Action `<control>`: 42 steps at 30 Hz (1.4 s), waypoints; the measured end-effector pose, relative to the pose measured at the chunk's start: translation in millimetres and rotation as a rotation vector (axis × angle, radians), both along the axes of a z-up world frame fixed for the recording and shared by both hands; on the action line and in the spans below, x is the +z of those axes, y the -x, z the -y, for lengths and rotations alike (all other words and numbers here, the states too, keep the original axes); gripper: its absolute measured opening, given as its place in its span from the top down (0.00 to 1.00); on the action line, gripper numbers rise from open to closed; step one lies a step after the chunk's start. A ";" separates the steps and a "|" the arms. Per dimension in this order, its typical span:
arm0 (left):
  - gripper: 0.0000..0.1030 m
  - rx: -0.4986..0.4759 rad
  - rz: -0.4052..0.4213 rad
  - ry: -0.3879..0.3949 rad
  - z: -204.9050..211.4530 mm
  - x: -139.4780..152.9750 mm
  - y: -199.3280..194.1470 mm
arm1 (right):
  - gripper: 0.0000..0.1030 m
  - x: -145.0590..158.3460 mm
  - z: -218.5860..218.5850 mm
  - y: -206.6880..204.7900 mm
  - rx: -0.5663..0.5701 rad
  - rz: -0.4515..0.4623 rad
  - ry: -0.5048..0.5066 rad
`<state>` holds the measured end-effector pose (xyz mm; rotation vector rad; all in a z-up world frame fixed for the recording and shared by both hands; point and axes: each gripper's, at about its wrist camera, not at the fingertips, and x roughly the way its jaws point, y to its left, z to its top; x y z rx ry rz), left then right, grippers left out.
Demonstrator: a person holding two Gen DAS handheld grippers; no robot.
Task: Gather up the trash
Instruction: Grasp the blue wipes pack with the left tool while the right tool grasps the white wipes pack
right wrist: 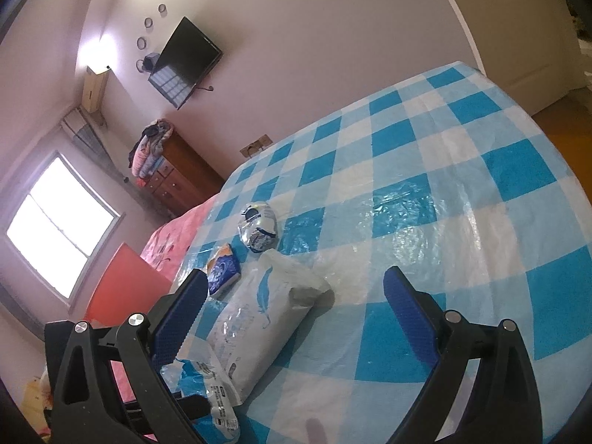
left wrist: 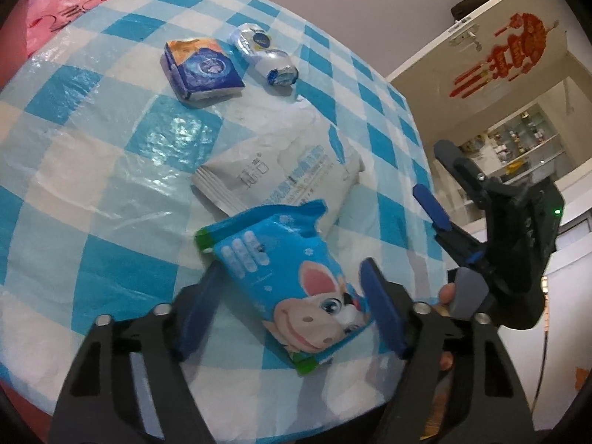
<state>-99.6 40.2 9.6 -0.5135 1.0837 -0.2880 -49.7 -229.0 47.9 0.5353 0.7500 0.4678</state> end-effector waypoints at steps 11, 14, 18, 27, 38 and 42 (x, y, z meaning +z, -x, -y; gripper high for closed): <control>0.48 0.043 0.007 -0.056 -2.7 -0.8 6.8 | 0.08 -8.4 -19.4 -10.0 0.123 -0.084 -0.022; 0.52 0.059 0.015 -0.067 -6.8 1.3 9.4 | 0.08 -11.1 -26.1 -12.3 0.150 -0.108 -0.015; 0.53 0.071 0.024 -0.084 -13.4 3.0 11.0 | 0.11 -21.2 -38.8 -15.7 0.179 -0.166 0.028; 0.53 0.127 0.076 -0.103 -45.7 13.1 5.4 | 0.19 -19.4 -50.7 -12.4 0.175 -0.144 0.076; 0.53 0.147 0.142 -0.096 -84.7 16.5 5.0 | 0.19 -16.3 -88.7 -11.8 0.158 -0.096 0.243; 0.53 0.135 0.162 -0.091 -95.3 15.1 4.7 | 0.19 -15.0 -105.3 -16.0 0.140 -0.089 0.323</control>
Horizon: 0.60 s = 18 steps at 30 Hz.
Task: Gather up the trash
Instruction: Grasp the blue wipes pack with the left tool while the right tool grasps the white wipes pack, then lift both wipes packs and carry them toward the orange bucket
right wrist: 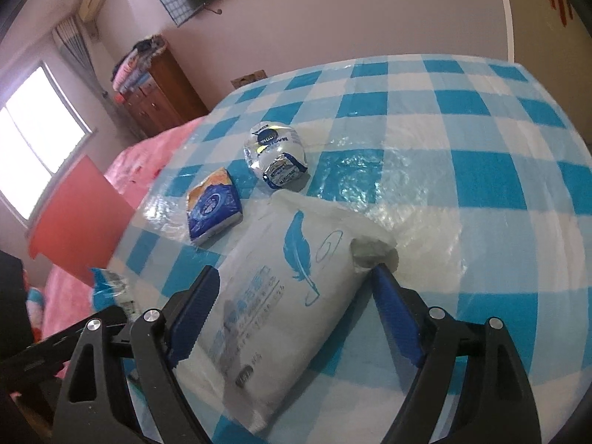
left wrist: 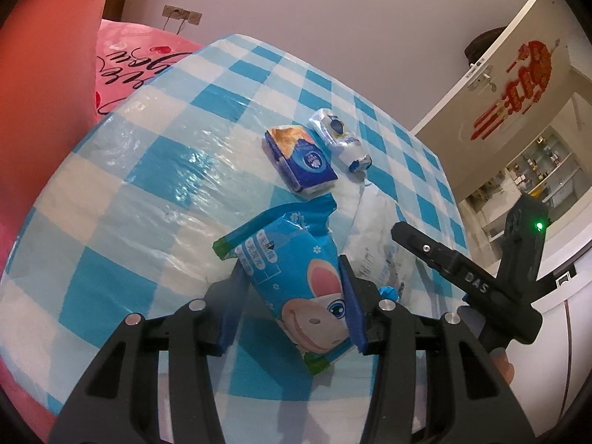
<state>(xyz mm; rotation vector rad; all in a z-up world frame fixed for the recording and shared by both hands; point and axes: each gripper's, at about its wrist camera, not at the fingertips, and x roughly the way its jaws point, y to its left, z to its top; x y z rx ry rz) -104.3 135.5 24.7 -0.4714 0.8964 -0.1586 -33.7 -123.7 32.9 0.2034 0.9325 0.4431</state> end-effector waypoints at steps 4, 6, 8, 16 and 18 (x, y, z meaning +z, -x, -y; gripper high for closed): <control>0.53 -0.011 0.023 -0.008 -10.5 1.7 0.5 | 0.12 3.2 -17.1 -3.8 0.012 0.017 0.038; 0.53 -0.013 0.032 -0.018 -16.0 2.5 0.9 | 0.12 4.0 -30.5 -4.4 0.032 0.031 0.079; 0.53 -0.013 0.038 -0.013 -21.8 2.8 1.2 | 0.11 3.1 -45.4 -3.4 0.049 0.050 0.147; 0.53 -0.034 0.080 -0.026 -37.8 7.4 2.2 | 0.10 -1.8 -62.5 -3.9 0.068 0.060 0.269; 0.53 -0.040 0.087 -0.022 -40.1 8.4 2.7 | 0.10 -1.8 -64.0 -3.5 0.072 0.056 0.290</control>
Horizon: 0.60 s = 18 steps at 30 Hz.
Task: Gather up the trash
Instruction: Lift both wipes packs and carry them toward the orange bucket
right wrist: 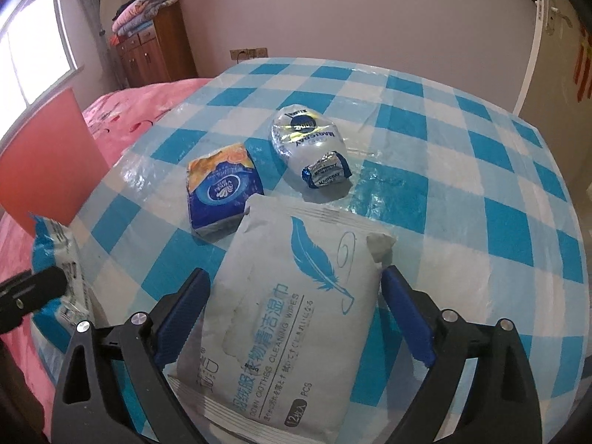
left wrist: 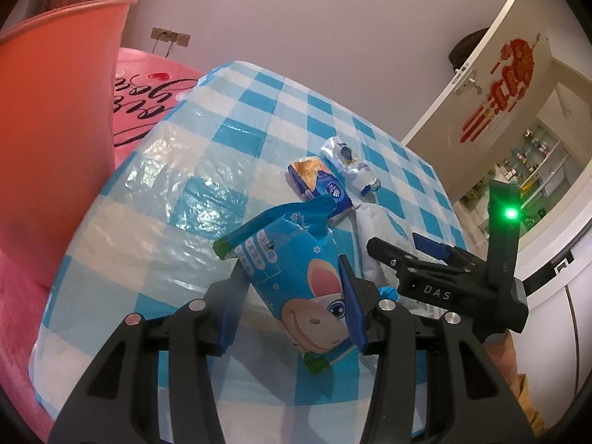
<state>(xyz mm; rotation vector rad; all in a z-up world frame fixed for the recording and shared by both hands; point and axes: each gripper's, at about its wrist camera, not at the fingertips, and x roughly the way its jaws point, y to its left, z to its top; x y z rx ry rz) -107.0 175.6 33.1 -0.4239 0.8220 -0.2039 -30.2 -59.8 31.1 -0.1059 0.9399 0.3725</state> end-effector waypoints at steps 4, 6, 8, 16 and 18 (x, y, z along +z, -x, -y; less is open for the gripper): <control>0.53 -0.009 0.010 0.006 -5.1 1.0 1.3 | 0.10 -1.4 -5.8 5.5 0.011 -0.002 0.032; 0.53 -0.012 0.011 0.014 -7.9 1.0 2.0 | 0.10 -2.2 -8.0 7.7 0.013 0.002 0.050; 0.53 -0.017 0.015 0.015 -8.7 1.1 2.7 | 0.10 -2.9 -9.7 8.0 0.011 0.006 0.061; 0.53 -0.022 0.032 0.002 -14.0 3.1 7.1 | 0.21 -2.8 -12.8 14.3 0.020 0.031 0.080; 0.53 -0.024 0.034 -0.002 -14.8 3.6 8.0 | 0.22 -1.3 -12.1 16.4 0.016 0.040 0.078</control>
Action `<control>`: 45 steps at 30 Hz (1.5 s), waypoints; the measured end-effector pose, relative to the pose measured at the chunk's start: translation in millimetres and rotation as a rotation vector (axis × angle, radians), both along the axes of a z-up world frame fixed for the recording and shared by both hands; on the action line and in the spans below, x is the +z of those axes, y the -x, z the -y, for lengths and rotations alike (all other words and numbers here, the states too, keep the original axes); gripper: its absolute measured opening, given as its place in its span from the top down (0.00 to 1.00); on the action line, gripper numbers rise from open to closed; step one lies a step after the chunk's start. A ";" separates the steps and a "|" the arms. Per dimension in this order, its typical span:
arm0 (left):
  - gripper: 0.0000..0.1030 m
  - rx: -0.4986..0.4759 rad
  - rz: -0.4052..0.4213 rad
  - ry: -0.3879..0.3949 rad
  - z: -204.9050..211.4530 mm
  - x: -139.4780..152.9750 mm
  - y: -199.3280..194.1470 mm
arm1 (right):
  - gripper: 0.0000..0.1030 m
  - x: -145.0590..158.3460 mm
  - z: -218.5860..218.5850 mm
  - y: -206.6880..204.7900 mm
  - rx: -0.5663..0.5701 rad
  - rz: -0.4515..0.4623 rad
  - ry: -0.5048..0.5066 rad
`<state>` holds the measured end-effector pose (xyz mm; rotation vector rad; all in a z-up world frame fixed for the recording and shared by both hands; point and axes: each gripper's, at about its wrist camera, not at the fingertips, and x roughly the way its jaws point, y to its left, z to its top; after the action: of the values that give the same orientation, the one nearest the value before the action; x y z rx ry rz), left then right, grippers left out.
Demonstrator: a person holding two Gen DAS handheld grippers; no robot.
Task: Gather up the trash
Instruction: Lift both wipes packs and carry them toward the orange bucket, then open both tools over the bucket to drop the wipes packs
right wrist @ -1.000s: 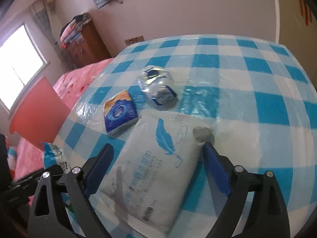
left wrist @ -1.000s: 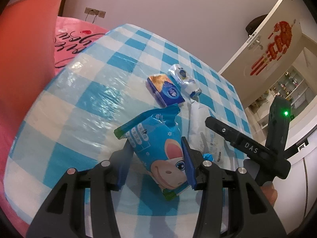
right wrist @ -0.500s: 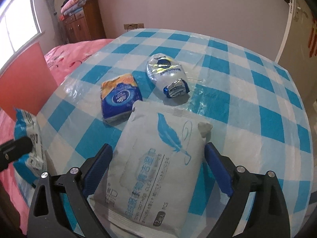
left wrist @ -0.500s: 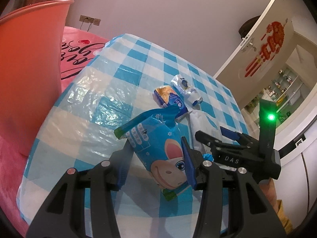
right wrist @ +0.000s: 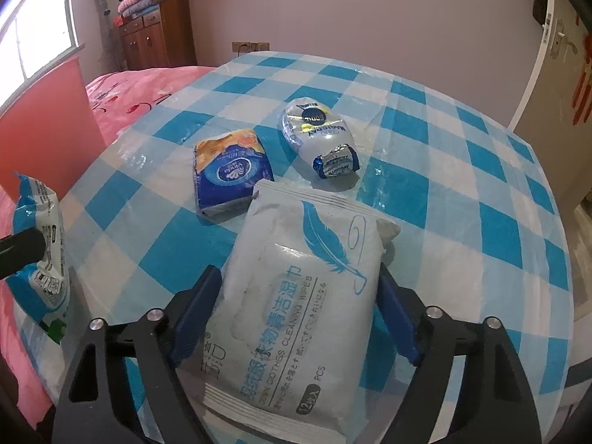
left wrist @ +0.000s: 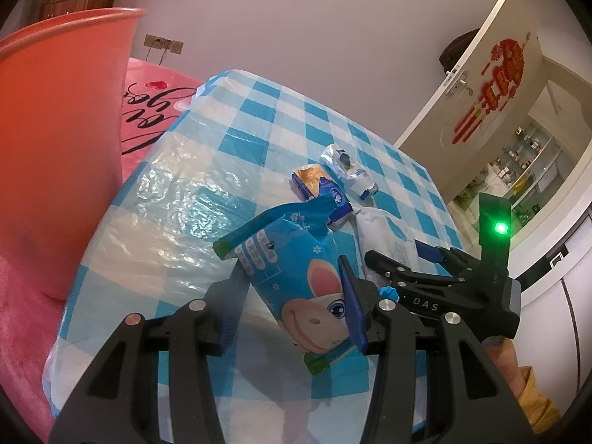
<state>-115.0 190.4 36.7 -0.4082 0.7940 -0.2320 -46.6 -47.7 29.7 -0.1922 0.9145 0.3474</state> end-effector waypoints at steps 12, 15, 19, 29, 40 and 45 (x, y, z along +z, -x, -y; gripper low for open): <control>0.53 -0.024 0.031 -0.003 0.5 5.6 4.2 | 0.26 17.5 11.1 10.5 -0.043 0.049 -0.051; 0.53 -0.031 0.049 -0.001 -0.1 11.1 4.5 | 0.26 29.0 13.0 12.3 -0.049 0.063 -0.079; 0.53 -0.028 0.077 0.005 -3.2 20.1 5.0 | 0.26 47.1 12.8 12.4 -0.048 0.071 -0.128; 0.53 -0.002 0.177 0.020 -23.1 57.1 8.5 | 0.26 103.1 -15.0 10.2 0.023 0.094 -0.274; 0.53 0.153 0.328 -0.026 -86.2 120.2 25.3 | 0.26 166.9 -100.0 -3.5 0.226 0.098 -0.408; 0.53 0.266 0.361 -0.085 -123.3 139.1 31.4 | 0.26 188.6 -150.1 -7.6 0.322 0.115 -0.436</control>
<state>-146.4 313.6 175.8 -0.3738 0.3879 -0.0199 -38.9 102.4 218.4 0.0446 0.6738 0.8160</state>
